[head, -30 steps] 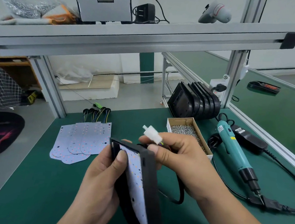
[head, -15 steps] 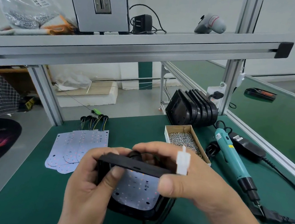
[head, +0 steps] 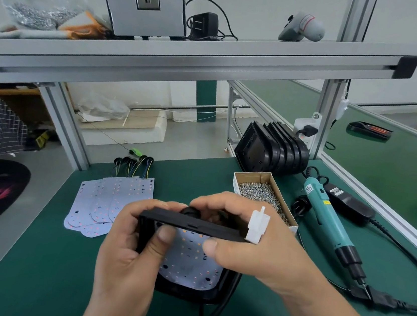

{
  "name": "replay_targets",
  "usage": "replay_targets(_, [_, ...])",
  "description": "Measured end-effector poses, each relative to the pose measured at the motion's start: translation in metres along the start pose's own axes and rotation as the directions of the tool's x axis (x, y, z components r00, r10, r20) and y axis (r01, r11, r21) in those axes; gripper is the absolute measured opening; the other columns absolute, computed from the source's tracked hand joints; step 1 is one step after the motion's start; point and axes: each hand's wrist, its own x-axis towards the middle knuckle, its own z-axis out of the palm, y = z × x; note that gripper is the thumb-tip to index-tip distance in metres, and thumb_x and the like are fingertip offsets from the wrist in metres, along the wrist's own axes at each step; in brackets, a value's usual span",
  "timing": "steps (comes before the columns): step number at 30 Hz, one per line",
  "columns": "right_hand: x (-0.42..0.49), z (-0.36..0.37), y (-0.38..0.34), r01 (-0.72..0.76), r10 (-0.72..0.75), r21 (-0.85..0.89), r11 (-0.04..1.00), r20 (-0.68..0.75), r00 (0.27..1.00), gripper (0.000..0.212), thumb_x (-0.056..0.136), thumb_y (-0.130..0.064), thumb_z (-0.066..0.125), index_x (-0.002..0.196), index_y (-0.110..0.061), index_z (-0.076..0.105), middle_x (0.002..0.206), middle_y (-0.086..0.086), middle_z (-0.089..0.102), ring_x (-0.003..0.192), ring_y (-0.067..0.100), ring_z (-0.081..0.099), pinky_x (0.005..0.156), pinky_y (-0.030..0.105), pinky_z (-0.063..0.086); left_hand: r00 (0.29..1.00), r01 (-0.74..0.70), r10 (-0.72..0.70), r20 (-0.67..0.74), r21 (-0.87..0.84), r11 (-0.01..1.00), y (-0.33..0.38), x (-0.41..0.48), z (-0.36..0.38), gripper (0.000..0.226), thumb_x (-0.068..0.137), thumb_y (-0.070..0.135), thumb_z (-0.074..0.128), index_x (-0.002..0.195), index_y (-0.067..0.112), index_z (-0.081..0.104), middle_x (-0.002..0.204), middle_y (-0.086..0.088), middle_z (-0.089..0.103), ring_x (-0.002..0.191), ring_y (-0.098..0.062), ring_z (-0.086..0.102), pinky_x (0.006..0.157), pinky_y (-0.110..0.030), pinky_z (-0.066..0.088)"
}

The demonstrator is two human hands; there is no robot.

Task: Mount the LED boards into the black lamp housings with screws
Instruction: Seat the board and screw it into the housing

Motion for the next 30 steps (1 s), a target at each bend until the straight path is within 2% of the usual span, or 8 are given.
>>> replay_targets(7, [0.000,-0.006,0.004,0.012,-0.050,0.271,0.962,0.137,0.989,0.091,0.076,-0.074,0.077,0.137,-0.008,0.065,0.134,0.014,0.071,0.127,0.039,0.064,0.107,0.047,0.051,0.984,0.174,-0.179,-0.002,-0.206,0.963,-0.004,0.002,-0.005,0.025,0.084,0.035,0.078,0.106,0.025,0.073,0.116,-0.013,0.078,0.111,-0.029,0.074,0.094,-0.027,0.057])
replay_targets(10, [0.001,-0.002,0.007,0.028,-0.052,0.293,0.956,0.074,0.996,0.062,0.087,-0.049,0.079,0.134,-0.010,0.069,0.124,0.027,0.071,0.115,0.051,0.065,0.102,0.050,0.053,0.938,0.342,-0.340,0.075,-0.379,0.860,-0.001,0.005,-0.005,0.018,0.083,0.020,0.072,0.101,0.019,0.077,0.109,-0.017,0.078,0.098,-0.032,0.077,0.083,-0.040,0.064])
replay_targets(12, [0.002,0.000,0.011,0.028,-0.038,0.254,0.967,0.033,0.999,0.042,0.087,-0.020,0.073,0.129,-0.017,0.074,0.109,0.014,0.076,0.097,0.028,0.071,0.087,0.034,0.056,0.883,0.463,-0.444,0.152,-0.434,0.773,0.005,0.004,-0.002,0.015,0.081,0.018,0.076,0.096,0.020,0.080,0.098,-0.015,0.078,0.077,-0.026,0.077,0.063,-0.034,0.063])
replay_targets(14, [0.003,0.005,0.014,0.036,-0.038,0.210,0.977,0.004,0.999,0.039,0.090,-0.003,0.071,0.126,-0.019,0.076,0.098,0.000,0.075,0.092,0.009,0.069,0.080,0.022,0.053,0.830,0.551,-0.516,0.212,-0.462,0.695,0.012,0.002,0.002,0.043,0.060,0.036,0.100,0.095,0.020,0.081,0.091,-0.012,0.077,0.065,-0.020,0.073,0.054,-0.030,0.059])
replay_targets(18, [0.007,0.010,0.014,0.095,-0.092,0.169,0.981,-0.025,0.995,0.028,0.093,0.006,0.074,0.117,-0.006,0.074,0.094,0.016,0.075,0.084,0.014,0.072,0.081,0.023,0.056,0.769,0.627,-0.593,0.239,-0.460,0.628,0.017,0.000,0.007,0.094,0.019,0.043,0.109,0.102,0.012,0.079,0.081,-0.013,0.071,0.058,-0.020,0.064,0.049,-0.030,0.056])
replay_targets(24, [0.010,0.008,0.016,0.045,-0.045,0.217,0.975,-0.009,0.999,0.019,0.095,0.009,0.069,0.112,0.001,0.067,0.079,0.031,0.068,0.068,0.036,0.067,0.068,0.050,0.059,0.717,0.687,-0.638,0.282,-0.438,0.579,0.006,-0.002,0.009,0.105,0.025,0.038,0.108,0.113,-0.003,0.068,0.079,-0.018,0.063,0.064,-0.025,0.062,0.056,-0.035,0.059])
replay_targets(26, [0.012,0.007,0.018,0.030,-0.027,0.174,0.984,-0.018,0.999,0.018,0.095,0.009,0.069,0.111,0.001,0.067,0.078,0.029,0.068,0.066,0.036,0.068,0.069,0.045,0.059,0.727,0.681,-0.617,0.301,-0.434,0.590,0.001,-0.003,0.007,0.101,0.041,0.039,0.105,0.123,-0.004,0.064,0.086,-0.019,0.063,0.068,-0.025,0.063,0.060,-0.036,0.058])
replay_targets(30, [0.012,0.009,0.020,0.043,-0.039,0.152,0.988,-0.034,0.999,0.023,0.094,0.010,0.070,0.115,0.001,0.068,0.086,0.022,0.074,0.072,0.032,0.073,0.076,0.042,0.060,0.713,0.692,-0.596,0.369,-0.503,0.517,-0.010,-0.004,-0.001,0.056,0.069,0.034,0.089,0.112,0.004,0.071,0.086,-0.013,0.061,0.068,-0.022,0.060,0.060,-0.034,0.054])
